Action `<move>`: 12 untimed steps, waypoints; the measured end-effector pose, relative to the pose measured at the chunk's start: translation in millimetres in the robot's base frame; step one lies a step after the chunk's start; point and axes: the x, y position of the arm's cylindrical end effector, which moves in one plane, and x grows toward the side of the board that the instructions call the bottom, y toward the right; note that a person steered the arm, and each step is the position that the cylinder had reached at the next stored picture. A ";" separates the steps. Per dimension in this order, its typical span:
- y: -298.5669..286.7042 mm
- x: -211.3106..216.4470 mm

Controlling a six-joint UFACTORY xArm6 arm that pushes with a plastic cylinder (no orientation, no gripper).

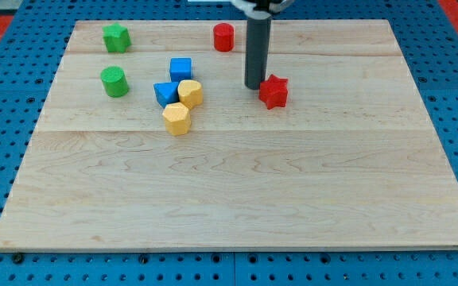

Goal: Slide yellow hexagon towards top right

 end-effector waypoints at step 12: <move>49.6 -45.1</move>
